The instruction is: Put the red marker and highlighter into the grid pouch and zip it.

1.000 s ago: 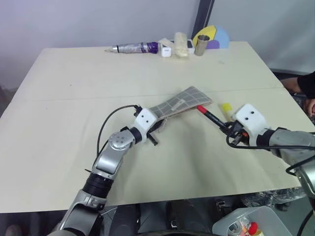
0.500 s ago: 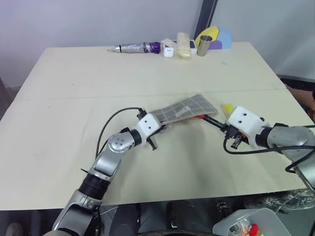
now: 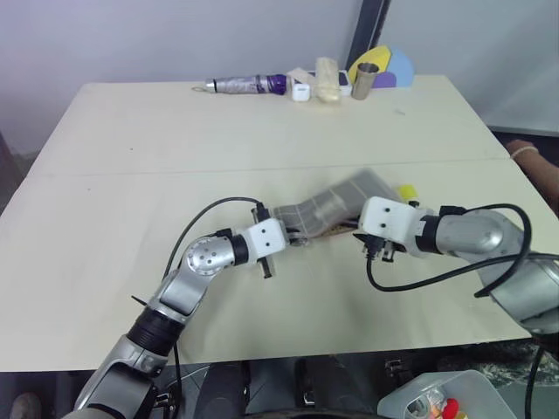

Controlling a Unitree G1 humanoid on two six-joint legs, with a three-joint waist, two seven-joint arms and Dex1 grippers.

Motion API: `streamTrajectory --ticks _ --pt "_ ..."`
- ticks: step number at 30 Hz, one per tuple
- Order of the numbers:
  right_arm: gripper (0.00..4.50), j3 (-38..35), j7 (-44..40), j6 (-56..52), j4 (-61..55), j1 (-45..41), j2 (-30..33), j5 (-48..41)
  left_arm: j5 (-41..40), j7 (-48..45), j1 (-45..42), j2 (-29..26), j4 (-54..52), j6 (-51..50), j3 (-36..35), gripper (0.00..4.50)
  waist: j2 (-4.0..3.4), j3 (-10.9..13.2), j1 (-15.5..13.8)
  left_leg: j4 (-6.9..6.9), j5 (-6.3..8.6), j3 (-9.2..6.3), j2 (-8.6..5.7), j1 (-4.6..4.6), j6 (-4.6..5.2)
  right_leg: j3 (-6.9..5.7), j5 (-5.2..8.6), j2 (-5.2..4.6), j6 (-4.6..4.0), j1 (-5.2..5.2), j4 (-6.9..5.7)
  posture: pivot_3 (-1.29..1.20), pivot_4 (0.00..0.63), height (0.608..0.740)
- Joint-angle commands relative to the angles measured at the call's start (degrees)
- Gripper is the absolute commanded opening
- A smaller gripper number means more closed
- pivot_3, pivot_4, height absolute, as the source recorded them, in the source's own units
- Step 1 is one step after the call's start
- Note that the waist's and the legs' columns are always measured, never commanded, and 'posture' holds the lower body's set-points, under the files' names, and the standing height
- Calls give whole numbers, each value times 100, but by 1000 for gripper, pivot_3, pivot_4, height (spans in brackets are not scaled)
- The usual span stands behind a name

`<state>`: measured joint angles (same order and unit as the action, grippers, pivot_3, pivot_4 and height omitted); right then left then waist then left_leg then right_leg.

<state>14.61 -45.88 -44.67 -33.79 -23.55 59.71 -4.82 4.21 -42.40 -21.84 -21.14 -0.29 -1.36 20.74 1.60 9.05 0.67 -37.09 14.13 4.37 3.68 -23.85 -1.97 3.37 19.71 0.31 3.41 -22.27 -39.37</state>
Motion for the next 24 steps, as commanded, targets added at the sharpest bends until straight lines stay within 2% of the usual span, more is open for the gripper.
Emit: streamTrajectory --ticks 1,7,10,14,19,24 --pt "3765 -744 -103 -27 -233 58 170 -133 -209 28 52 89 -249 -224 -163 0 0 0 7 -1 0 0 0 0 1 0 0 0 0 0 0 0 150 740" --pt "3765 -2048 -297 -304 -101 818 294 -496 -512 205 44 339 -284 -819 -395 0 0 0 -1 -2 0 -2 1 2 1 -1 0 2 0 4 -2 0 150 740" --pt "3765 -2670 -270 -367 149 1394 155 -593 -703 326 7 531 -308 -1304 -504 0 0 0 -3 -4 0 -3 0 1 1 -3 -1 3 2 8 -2 0 150 740" --pt "3765 -3036 1 -465 475 1890 -300 -705 -827 453 -60 708 -331 -1760 -587 0 0 -1 20 -7 0 -2 0 6 1 0 -3 7 5 10 -3 0 150 740" --pt "3765 -2971 834 -663 1239 1724 -1010 -551 -846 668 -216 873 -249 -2021 -647 0 -6 -4 24 -7 -2 1 -2 18 -1 6 -4 8 6 16 -10 0 150 740" --pt "3765 -3162 1751 -541 2363 1043 -1945 -532 -645 1035 -368 1034 -72 -2015 -643 0 -12 -4 27 -5 -3 5 -2 22 -3 14 -4 11 7 16 -12 0 150 740"
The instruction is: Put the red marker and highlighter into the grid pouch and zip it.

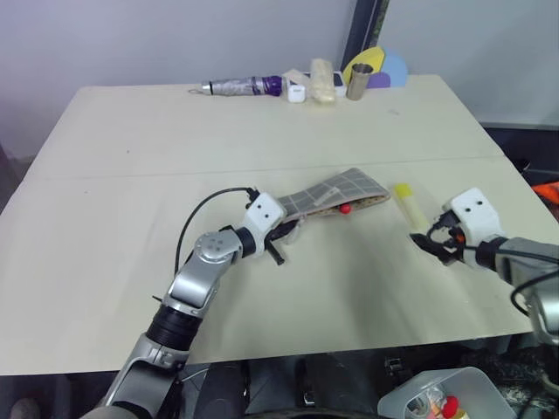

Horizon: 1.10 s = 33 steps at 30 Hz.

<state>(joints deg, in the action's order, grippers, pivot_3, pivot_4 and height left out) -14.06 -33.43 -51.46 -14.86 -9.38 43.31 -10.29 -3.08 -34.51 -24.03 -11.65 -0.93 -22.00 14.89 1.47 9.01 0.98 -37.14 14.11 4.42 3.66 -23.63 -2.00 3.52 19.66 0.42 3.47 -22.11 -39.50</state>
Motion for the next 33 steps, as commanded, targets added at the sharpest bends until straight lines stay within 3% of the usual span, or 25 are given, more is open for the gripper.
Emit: streamTrajectory --ticks 1,5,6,8,12,13,18,23,27,33 --pt "3765 -347 643 189 677 -499 -423 20 113 314 -171 114 23 58 -59 0 -3 -1 -9 0 0 2 0 3 0 2 0 1 0 3 0 0 150 740" --pt "3765 -486 968 414 1393 -848 -732 -65 218 507 -240 198 151 107 -23 0 -6 -2 -20 3 0 12 -3 2 0 16 -1 0 4 -1 2 0 150 740" --pt "3530 -497 1047 478 1557 -905 -774 -44 241 551 -260 222 179 122 -11 0 -6 -2 -24 4 0 15 -3 2 0 19 -1 0 4 -2 2 0 150 740" --pt "2962 -499 1108 531 1698 -958 -805 -34 256 594 -291 247 221 144 -3 0 -7 -3 -20 4 0 15 -3 2 0 19 -1 0 4 -3 2 0 150 740" --pt "956 -460 1016 414 1435 -902 -765 -159 288 695 -351 306 322 173 -53 0 -9 -3 -18 5 0 20 -2 2 0 24 -2 1 5 -6 1 0 150 740" --pt "848 -453 1007 377 1364 -886 -759 -177 289 700 -359 306 344 185 -55 0 -9 -3 -16 6 0 20 -2 2 0 24 -2 1 6 -6 1 0 150 740" --pt "854 94 239 392 28 -317 8 -170 330 663 -402 233 479 309 -4 0 -21 -4 -17 11 0 22 -3 1 0 28 -1 1 8 -10 2 0 150 740" --pt "854 -139 -738 521 -1452 143 908 -644 303 575 -472 145 636 442 -59 0 -22 -3 7 10 1 18 -2 3 1 28 -1 6 10 -5 3 0 150 740" --pt "854 45 -817 124 -1977 -7 983 -982 277 449 -519 107 704 575 -32 0 -21 -2 4 7 1 15 0 10 1 29 -3 12 12 4 3 0 150 740" --pt "854 364 -539 -84 -1884 -141 893 -890 262 324 -471 138 583 638 13 0 -19 -2 -30 5 1 17 -3 6 1 29 -3 4 13 1 4 0 150 740"
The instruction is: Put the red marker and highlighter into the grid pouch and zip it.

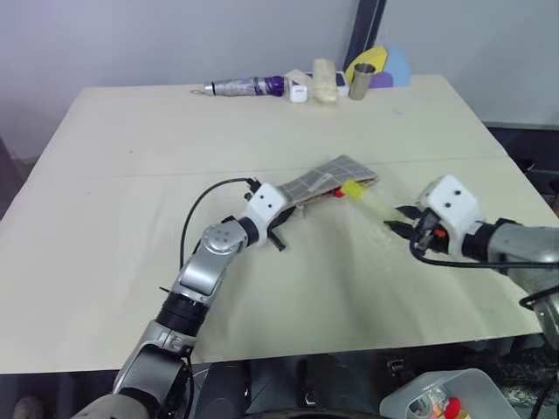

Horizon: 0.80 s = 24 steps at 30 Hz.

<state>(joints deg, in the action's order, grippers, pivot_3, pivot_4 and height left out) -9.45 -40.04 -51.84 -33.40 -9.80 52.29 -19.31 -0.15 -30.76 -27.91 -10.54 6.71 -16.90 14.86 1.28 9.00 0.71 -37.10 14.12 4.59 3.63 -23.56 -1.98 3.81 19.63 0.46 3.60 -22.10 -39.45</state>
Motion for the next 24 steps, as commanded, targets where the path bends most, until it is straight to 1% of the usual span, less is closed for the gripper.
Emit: streamTrajectory --ticks 1,7,11,15,20,24 --pt "854 -112 142 -64 20 -85 2 14 -24 -55 -70 28 -201 126 18 0 0 0 -1 0 0 0 0 -1 0 0 0 -1 0 -1 0 0 150 740" --pt "854 -196 153 -49 319 33 75 28 -25 -59 -3 32 -306 97 17 0 0 0 6 0 1 0 0 -2 1 0 0 0 0 -2 1 0 150 740" --pt "854 -84 152 33 439 15 100 79 -7 -134 25 -11 -369 179 65 0 0 0 7 0 1 0 0 -2 1 0 0 0 0 -2 1 0 150 740" --pt "854 125 134 70 512 -135 152 164 192 -339 51 -202 -429 507 286 0 0 0 15 1 1 0 0 -2 1 0 0 0 0 -3 1 0 150 740" --pt "854 585 29 77 464 -411 397 331 428 -531 78 -436 -448 945 550 0 0 0 14 2 1 2 0 -2 1 2 0 -1 0 -5 1 0 150 740" --pt "854 1178 -236 311 380 -604 856 698 614 -728 84 -627 -471 1339 756 0 0 0 9 3 1 3 0 -2 2 2 0 -2 0 -6 2 0 150 740"
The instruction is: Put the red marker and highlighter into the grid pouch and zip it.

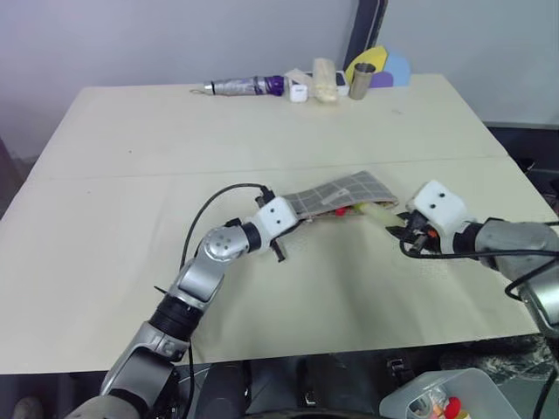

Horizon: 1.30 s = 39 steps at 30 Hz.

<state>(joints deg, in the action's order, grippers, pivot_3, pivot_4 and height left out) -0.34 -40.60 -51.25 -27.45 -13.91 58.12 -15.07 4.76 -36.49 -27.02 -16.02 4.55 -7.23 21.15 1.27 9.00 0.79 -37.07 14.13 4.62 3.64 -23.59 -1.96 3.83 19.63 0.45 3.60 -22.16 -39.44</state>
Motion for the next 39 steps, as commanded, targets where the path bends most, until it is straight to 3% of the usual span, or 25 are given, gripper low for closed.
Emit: streamTrajectory --ticks 1,7,14,15,20,32,39 --pt "854 387 -242 306 -224 -251 347 340 151 -204 -4 -116 -265 452 167 0 0 0 4 0 0 0 0 -1 1 0 0 0 0 0 0 0 150 740" --pt "854 1079 -554 360 -235 -858 371 640 140 -469 34 -182 -416 690 252 0 0 0 17 0 1 4 2 -1 2 2 0 -1 0 -6 -1 0 150 740" --pt "854 1342 -626 339 -169 -1222 114 842 127 -594 77 -175 -483 686 220 0 0 0 11 -1 2 5 2 -2 4 2 0 -2 -1 -7 -1 0 150 740" --pt "1900 1347 -648 359 -169 -1226 101 858 127 -602 77 -172 -482 685 215 0 0 0 5 -2 2 5 2 -2 4 2 0 -2 -1 -7 -1 0 150 740" --pt "4424 1008 -632 515 -250 -1099 284 948 5 -594 105 -142 -497 469 23 0 0 0 -2 -8 5 6 2 -6 9 2 0 -5 0 -6 -1 0 150 740" --pt "4473 -512 -732 7 -570 -366 403 366 -672 -584 -6 50 -443 -588 -435 0 0 0 1 -7 5 6 2 -5 10 2 0 -4 0 -5 -1 0 150 740" --pt "4473 -936 -236 -444 -470 696 -414 75 -374 -340 -111 -24 -135 -404 -377 0 0 0 -1 -9 5 4 1 -5 9 2 -1 -2 0 -1 -1 0 150 740"
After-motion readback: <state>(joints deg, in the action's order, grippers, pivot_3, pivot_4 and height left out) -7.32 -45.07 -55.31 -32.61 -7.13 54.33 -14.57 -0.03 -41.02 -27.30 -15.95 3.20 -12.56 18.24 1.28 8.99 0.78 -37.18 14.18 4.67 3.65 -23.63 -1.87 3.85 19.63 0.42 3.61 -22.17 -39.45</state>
